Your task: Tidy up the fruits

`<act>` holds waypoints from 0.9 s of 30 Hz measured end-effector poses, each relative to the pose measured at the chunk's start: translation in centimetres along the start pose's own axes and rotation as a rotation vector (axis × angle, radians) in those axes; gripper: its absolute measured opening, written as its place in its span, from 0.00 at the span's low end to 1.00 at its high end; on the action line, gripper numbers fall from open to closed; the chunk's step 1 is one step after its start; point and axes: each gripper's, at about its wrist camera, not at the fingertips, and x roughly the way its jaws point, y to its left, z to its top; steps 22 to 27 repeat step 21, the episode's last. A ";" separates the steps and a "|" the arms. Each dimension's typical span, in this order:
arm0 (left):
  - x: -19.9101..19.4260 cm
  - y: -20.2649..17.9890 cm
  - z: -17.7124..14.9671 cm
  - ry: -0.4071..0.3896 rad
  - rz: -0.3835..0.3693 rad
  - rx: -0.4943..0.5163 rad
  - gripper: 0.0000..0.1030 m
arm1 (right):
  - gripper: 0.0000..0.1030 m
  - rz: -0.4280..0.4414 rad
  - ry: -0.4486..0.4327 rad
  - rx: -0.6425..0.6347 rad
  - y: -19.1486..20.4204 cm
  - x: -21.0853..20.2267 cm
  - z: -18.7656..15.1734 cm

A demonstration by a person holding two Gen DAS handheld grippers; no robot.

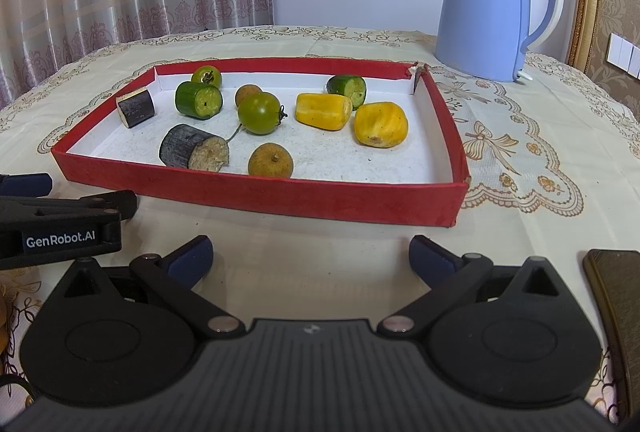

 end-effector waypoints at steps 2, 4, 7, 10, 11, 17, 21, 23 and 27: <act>0.0 0.0 0.0 0.001 0.001 0.001 0.91 | 1.00 0.000 0.000 0.000 0.0 0.0 0.0; 0.0 0.0 0.0 0.001 0.000 0.000 0.91 | 1.00 0.000 0.000 0.000 0.0 0.0 0.0; 0.0 0.0 0.0 0.000 0.001 0.002 0.91 | 1.00 0.000 0.000 0.000 0.0 0.0 0.0; 0.0 0.0 0.0 -0.001 0.004 0.003 0.91 | 1.00 0.000 0.000 0.000 0.0 0.0 0.0; 0.0 0.0 0.0 -0.001 0.005 0.003 0.91 | 1.00 -0.001 0.000 -0.001 0.0 0.0 0.0; -0.2 -0.1 0.0 -0.017 0.008 0.010 0.91 | 1.00 -0.002 0.001 -0.002 0.0 0.1 0.0; -0.3 0.0 0.0 -0.025 0.018 0.005 0.91 | 1.00 -0.002 0.001 -0.002 0.0 0.1 0.0; -0.3 0.0 0.0 -0.025 0.018 0.005 0.91 | 1.00 -0.002 0.001 -0.002 0.0 0.1 0.0; -0.3 0.0 0.0 -0.025 0.018 0.005 0.91 | 1.00 -0.002 0.001 -0.002 0.0 0.1 0.0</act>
